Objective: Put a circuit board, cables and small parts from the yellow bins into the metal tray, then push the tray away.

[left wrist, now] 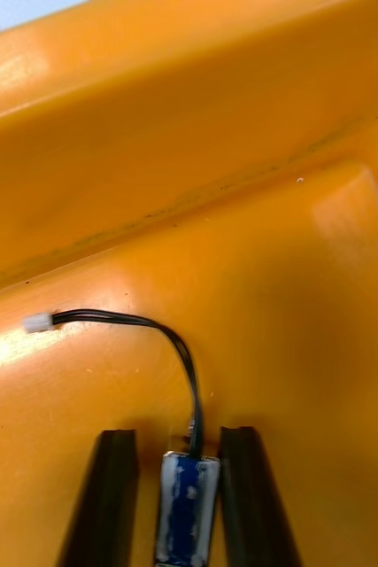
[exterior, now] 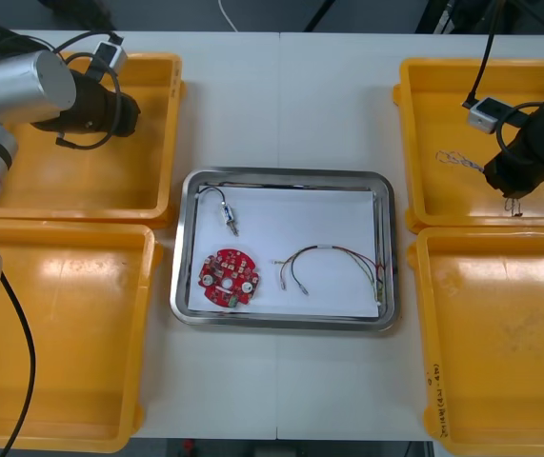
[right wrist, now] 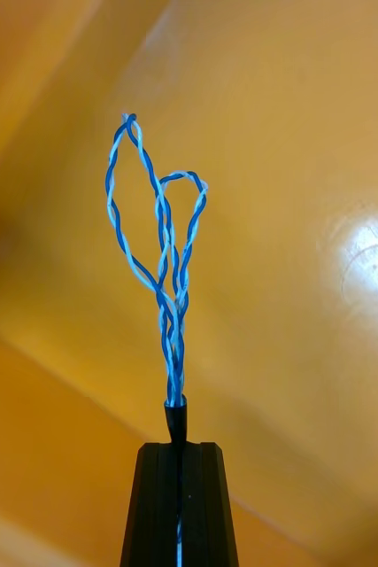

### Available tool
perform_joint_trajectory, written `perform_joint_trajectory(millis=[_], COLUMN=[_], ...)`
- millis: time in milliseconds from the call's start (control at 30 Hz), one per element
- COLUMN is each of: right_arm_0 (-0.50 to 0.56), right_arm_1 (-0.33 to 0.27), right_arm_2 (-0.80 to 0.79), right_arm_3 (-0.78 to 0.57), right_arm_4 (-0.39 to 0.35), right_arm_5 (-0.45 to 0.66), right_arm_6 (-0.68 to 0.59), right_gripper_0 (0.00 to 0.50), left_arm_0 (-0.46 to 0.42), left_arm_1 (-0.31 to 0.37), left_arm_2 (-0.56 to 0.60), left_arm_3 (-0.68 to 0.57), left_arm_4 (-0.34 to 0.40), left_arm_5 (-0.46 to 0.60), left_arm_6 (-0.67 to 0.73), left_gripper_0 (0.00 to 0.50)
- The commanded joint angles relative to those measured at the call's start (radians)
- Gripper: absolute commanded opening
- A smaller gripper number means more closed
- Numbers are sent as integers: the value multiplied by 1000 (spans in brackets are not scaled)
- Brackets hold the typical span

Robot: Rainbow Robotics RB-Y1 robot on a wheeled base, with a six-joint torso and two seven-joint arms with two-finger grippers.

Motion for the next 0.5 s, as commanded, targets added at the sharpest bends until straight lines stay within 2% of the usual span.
perform_joint_trajectory(millis=[33,267,500], right_arm_0=[-12,-12,-12], right_arm_1=[-31,-35,-61], right_arm_2=[-43,-63,-66], right_arm_3=[-145,-281,-439], right_arm_4=[8,-6,-29], right_arm_5=[107,137,137], right_arm_6=[-17,-20,-18], right_gripper_0=[0,0,0], left_arm_0=[-44,-44,-44], left_arm_1=[-9,20,59], left_arm_2=[-20,-20,9], left_arm_3=[2,-9,-72], left_arm_4=[7,36,32], left_arm_5=[-5,22,137], left_arm_6=[-115,-117,-108], left_gripper_0=[0,0,0])
